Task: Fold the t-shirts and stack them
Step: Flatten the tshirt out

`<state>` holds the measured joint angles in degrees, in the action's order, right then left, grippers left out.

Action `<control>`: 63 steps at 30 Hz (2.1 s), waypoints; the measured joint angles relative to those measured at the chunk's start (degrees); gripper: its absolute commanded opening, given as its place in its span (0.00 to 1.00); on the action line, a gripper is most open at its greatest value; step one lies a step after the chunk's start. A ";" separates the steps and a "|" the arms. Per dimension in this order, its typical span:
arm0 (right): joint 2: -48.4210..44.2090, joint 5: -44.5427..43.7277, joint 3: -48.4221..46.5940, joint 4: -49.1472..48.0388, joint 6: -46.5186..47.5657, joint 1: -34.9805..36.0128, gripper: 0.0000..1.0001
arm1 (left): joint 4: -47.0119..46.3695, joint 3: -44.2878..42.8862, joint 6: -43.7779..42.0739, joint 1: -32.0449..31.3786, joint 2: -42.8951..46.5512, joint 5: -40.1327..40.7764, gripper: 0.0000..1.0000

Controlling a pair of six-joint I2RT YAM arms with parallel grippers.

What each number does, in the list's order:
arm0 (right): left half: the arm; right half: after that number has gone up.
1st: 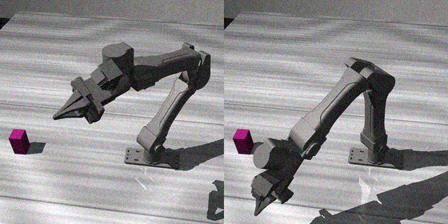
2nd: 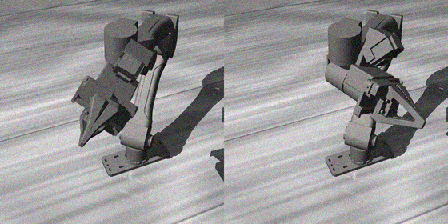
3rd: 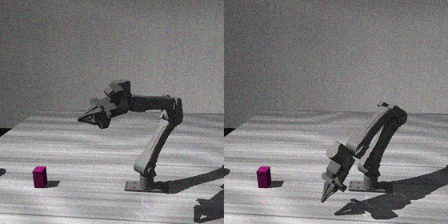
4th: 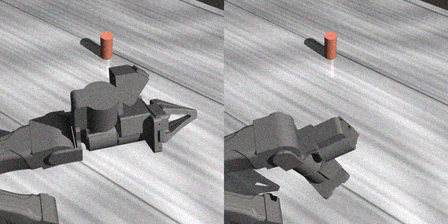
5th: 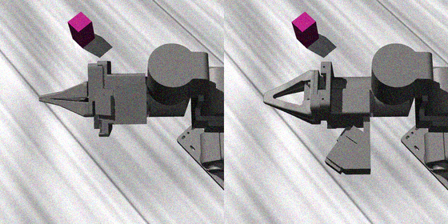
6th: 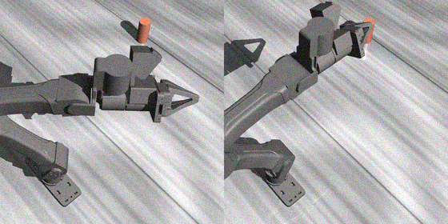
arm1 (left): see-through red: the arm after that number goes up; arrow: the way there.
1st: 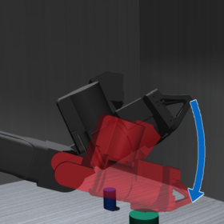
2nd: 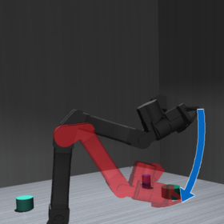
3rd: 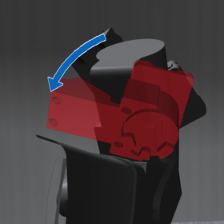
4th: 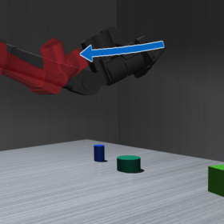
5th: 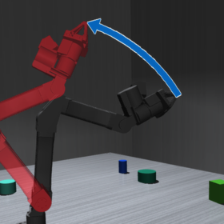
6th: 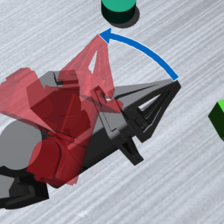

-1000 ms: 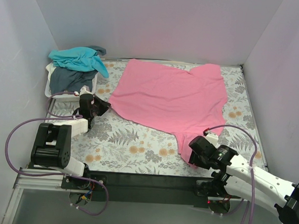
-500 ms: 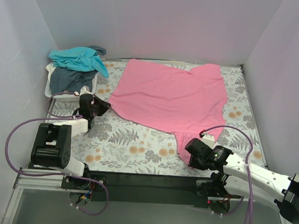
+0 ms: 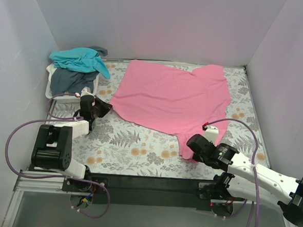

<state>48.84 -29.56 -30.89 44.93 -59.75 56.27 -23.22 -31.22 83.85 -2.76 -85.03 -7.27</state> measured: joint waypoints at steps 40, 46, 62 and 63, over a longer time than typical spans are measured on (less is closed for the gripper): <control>9.22 0.94 -1.36 -23.56 37.53 -36.65 0.21 | -2.67 -0.02 -2.71 0.02 -2.43 -6.95 0.00; 6.43 6.14 -1.36 -23.61 38.88 -36.28 0.63 | -2.73 -0.02 -2.97 0.02 -2.45 -6.99 0.00; 6.80 7.41 -1.33 -22.32 32.70 -14.10 0.47 | -2.43 -0.04 -3.13 -0.09 -2.73 -6.71 0.00; 6.99 7.39 -1.33 -22.34 32.50 -14.08 0.47 | -2.38 -0.04 -3.17 -0.09 -2.73 -6.67 0.00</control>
<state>55.83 -22.17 -32.23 22.59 -27.24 42.19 -25.61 -31.27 80.68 -2.85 -87.77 -13.93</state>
